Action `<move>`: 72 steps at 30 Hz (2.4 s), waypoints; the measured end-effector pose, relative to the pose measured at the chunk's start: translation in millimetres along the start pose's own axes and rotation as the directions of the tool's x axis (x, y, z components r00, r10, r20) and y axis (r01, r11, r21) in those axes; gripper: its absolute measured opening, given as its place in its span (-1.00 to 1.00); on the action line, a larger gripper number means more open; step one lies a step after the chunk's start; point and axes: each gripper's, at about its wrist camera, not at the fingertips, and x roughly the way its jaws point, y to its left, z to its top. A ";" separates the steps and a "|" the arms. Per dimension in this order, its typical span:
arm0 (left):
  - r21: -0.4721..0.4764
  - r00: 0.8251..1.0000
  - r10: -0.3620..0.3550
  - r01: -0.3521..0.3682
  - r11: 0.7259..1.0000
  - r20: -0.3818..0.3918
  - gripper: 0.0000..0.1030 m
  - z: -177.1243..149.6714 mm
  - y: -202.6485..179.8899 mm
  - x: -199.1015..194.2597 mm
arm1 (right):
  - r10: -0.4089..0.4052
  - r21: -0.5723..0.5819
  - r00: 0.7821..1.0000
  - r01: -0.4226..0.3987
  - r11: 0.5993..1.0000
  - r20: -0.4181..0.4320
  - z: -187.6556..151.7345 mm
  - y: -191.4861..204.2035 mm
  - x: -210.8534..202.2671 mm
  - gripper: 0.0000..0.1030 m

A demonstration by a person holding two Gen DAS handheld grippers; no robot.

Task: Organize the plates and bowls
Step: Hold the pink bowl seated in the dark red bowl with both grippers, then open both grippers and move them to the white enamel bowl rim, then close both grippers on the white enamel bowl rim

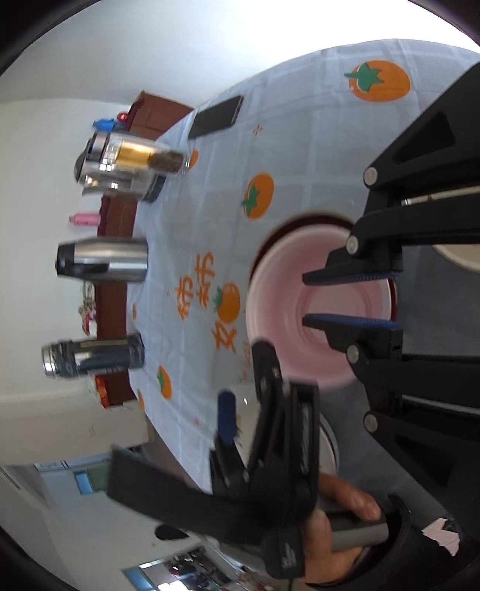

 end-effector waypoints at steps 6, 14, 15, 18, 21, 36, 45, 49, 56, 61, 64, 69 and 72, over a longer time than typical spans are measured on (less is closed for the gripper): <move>0.024 0.999 0.047 -0.046 0.999 -0.008 0.61 -3.1 -5.1 3.2 | -0.057 -0.072 0.997 0.053 0.996 -0.044 -7.5 15.6 17.8 -0.26; 0.033 0.999 0.043 -0.043 0.999 0.003 0.61 -2.6 -8.9 -0.4 | -0.094 -0.056 0.995 0.091 0.994 -0.042 -12.2 3.4 13.5 -0.16; 0.026 0.999 0.041 -0.041 0.999 0.015 0.61 -2.0 -7.6 -2.6 | -0.091 -0.044 0.995 0.090 0.995 -0.028 -11.3 1.4 8.7 -0.16; 0.014 0.998 0.041 -0.042 0.999 0.055 0.61 0.1 -6.6 -9.9 | -0.085 0.011 0.996 0.085 0.996 0.021 -10.0 -7.7 -6.6 -0.11; -0.002 0.995 0.043 -0.043 0.999 0.093 0.61 1.8 -5.9 -16.3 | -0.093 0.073 0.994 0.089 0.993 0.053 -15.0 -19.5 -22.5 -0.11; 0.014 0.967 0.069 -0.074 0.997 0.244 0.60 -31.7 -66.4 -98.1 | -0.200 0.301 0.978 0.175 0.937 0.054 -93.4 -94.0 -93.7 -0.31; 0.100 0.997 -0.041 0.034 0.994 0.065 -0.02 -66.7 -135.9 -66.3 | -0.118 0.366 0.991 0.086 0.927 0.066 -122.3 -110.1 -85.8 -0.49; 0.080 0.997 -0.070 0.069 0.994 0.013 -0.21 -69.9 -147.0 -54.0 | -0.087 0.368 0.993 0.052 0.928 0.079 -125.6 -108.8 -81.7 -0.53; 0.055 0.995 -0.099 0.099 0.994 -0.006 -0.29 -69.1 -154.8 -46.5 | -0.064 0.379 0.994 0.027 0.925 0.084 -130.5 -111.8 -77.2 -0.61; 0.063 0.993 -0.110 0.112 0.992 -0.035 -0.51 -70.5 -163.9 -34.0 | -0.059 0.364 0.994 0.021 0.931 0.094 -130.8 -108.2 -75.4 -0.71; 0.073 0.994 -0.102 0.104 0.992 -0.032 -0.63 -72.2 -168.7 -32.7 | -0.056 0.362 0.993 0.015 0.932 0.102 -131.6 -107.1 -75.9 -0.72; 0.062 0.995 -0.092 0.094 0.994 -0.032 -0.67 -72.5 -167.1 -33.1 | -0.066 0.360 0.992 0.025 0.933 0.104 -132.4 -105.1 -76.3 -0.72; 0.048 0.995 -0.090 0.092 0.995 -0.032 -0.68 -72.1 -164.9 -36.1 | -0.058 0.370 0.993 0.016 0.929 0.103 -131.9 -105.1 -77.1 -0.73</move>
